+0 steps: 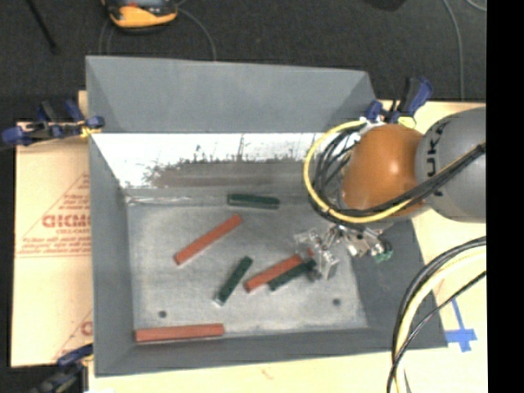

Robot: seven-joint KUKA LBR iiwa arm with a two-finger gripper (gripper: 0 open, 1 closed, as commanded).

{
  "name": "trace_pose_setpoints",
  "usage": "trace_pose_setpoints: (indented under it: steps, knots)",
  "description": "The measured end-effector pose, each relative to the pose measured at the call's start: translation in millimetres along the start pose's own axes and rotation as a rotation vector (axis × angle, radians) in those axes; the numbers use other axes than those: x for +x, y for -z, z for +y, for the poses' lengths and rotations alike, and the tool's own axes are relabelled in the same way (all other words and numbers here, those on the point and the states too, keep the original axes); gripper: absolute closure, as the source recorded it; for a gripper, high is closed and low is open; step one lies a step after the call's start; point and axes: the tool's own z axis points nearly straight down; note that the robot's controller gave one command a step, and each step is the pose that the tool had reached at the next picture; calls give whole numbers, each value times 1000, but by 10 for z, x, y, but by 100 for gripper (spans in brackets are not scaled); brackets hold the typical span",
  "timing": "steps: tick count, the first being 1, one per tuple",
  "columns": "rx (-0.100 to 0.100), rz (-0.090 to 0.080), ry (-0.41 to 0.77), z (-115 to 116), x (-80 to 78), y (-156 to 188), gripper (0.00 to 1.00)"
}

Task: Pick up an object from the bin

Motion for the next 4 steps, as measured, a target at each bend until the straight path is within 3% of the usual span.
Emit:
trace_pose_setpoints:
  steps: [1, 2, 4]
  knots:
    - [-3, 8, -15, -133, 596, 1297, 100]
    - [-4, 8, -17, -130, 594, 1297, 0]
    - [2, 3, 39, -12, 539, 1127, 0]
